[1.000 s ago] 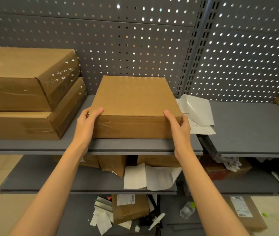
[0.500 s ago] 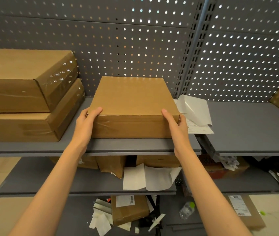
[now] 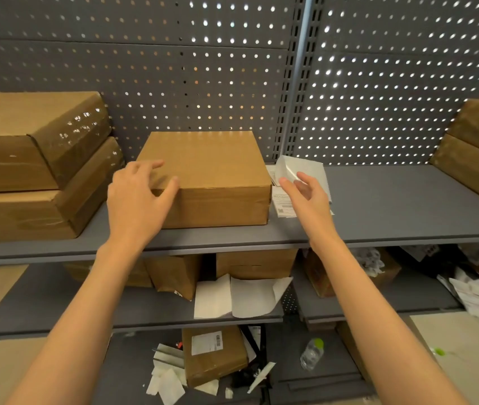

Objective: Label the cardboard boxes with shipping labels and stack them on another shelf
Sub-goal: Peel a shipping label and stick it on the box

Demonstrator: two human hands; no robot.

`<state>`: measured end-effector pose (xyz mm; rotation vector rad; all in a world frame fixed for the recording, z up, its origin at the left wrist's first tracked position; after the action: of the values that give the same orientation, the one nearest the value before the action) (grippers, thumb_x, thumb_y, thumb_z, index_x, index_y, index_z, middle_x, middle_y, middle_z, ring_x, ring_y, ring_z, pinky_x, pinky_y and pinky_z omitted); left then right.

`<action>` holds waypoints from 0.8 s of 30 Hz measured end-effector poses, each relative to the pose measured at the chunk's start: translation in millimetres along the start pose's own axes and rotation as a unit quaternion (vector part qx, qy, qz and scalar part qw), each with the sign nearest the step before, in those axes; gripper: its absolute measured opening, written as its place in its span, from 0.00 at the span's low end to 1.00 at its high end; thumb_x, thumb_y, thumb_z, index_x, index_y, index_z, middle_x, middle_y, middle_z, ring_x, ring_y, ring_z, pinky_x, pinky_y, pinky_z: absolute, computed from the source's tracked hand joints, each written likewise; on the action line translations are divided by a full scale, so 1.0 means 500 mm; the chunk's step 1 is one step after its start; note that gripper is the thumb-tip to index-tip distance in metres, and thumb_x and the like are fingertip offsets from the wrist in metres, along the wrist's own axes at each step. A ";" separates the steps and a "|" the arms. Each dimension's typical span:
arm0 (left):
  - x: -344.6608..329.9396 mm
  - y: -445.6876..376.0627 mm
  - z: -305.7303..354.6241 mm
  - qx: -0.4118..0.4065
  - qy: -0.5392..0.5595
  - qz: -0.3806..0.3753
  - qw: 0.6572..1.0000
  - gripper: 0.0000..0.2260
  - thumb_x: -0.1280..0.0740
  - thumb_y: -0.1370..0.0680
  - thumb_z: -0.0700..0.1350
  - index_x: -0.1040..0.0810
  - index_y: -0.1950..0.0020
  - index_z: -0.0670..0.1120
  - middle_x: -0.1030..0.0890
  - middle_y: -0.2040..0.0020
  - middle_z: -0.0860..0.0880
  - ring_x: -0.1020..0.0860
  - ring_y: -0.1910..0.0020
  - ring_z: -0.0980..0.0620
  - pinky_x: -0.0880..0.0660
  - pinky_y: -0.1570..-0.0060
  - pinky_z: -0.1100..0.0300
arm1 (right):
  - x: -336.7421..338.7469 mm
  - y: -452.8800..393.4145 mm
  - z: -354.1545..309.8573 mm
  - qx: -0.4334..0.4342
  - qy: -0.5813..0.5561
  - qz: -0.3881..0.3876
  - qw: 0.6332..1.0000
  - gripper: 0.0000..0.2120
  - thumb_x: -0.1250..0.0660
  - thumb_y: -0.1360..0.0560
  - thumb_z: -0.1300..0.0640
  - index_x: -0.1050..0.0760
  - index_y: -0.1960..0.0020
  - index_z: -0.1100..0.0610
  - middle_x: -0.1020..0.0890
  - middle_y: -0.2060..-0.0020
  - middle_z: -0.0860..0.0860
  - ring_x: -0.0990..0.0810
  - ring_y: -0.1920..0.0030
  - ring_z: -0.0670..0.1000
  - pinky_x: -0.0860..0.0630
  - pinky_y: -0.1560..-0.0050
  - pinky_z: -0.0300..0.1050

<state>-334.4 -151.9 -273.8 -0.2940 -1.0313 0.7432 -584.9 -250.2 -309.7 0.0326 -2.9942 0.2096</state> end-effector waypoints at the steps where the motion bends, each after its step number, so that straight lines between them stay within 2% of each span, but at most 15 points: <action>1: -0.002 0.004 0.018 -0.024 -0.030 0.010 0.999 0.18 0.37 0.23 0.54 0.25 0.37 0.46 0.24 0.39 0.44 0.30 0.38 0.42 0.34 0.40 0.47 | 0.013 -0.001 -0.002 0.007 0.009 0.003 1.000 0.28 0.34 0.24 0.47 0.36 0.28 0.54 0.30 0.31 0.51 0.32 0.32 0.48 0.34 0.39 0.39; 4: -0.009 0.015 0.065 -0.072 -0.101 0.035 0.992 0.18 0.39 0.25 0.54 0.22 0.41 0.44 0.21 0.44 0.43 0.27 0.41 0.41 0.34 0.42 0.47 | 0.046 -0.009 -0.003 0.019 0.030 0.014 0.999 0.27 0.34 0.24 0.48 0.35 0.29 0.54 0.29 0.33 0.51 0.30 0.34 0.47 0.33 0.43 0.38; 8: -0.030 0.027 0.118 -0.111 -0.112 0.033 0.987 0.14 0.36 0.23 0.50 0.21 0.44 0.43 0.20 0.47 0.42 0.25 0.45 0.41 0.32 0.47 0.49 | 0.078 -0.021 0.007 0.030 0.051 0.017 0.998 0.26 0.33 0.24 0.49 0.34 0.29 0.54 0.28 0.34 0.51 0.29 0.38 0.45 0.33 0.48 0.35; 16: -0.119 -0.010 0.202 -0.172 -0.126 0.011 0.977 0.12 0.36 0.24 0.49 0.20 0.48 0.43 0.19 0.54 0.43 0.23 0.54 0.41 0.32 0.56 0.53 | 0.118 -0.074 0.034 0.061 0.133 0.002 0.989 0.24 0.34 0.24 0.51 0.34 0.30 0.53 0.30 0.32 0.49 0.33 0.31 0.49 0.35 0.36 0.42; 20: -0.177 -0.049 0.244 -0.195 -0.116 0.002 0.974 0.12 0.37 0.24 0.49 0.20 0.48 0.43 0.19 0.55 0.44 0.24 0.57 0.42 0.34 0.58 0.54 | 0.126 -0.129 0.030 0.092 0.202 -0.003 0.975 0.25 0.34 0.24 0.51 0.35 0.29 0.54 0.30 0.32 0.48 0.34 0.31 0.49 0.38 0.39 0.39; 24: -0.232 -0.091 0.279 -0.204 -0.113 0.005 0.973 0.12 0.36 0.24 0.50 0.20 0.48 0.44 0.19 0.55 0.44 0.24 0.56 0.42 0.38 0.58 0.56 | 0.126 -0.193 0.043 0.095 0.220 -0.004 0.971 0.26 0.33 0.25 0.51 0.35 0.29 0.55 0.30 0.33 0.49 0.33 0.32 0.49 0.37 0.39 0.38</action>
<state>-469.7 -279.7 -256.2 -0.5775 -1.4002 0.5766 -647.1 -349.7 -308.6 0.0157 -2.5228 0.4381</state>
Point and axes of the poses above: each hand's wrist, its own y-axis away from the middle knuckle, its own x-axis out of the back of the hand, z = x × y, the point moved 4 cm from there along -y, towards the middle knuckle
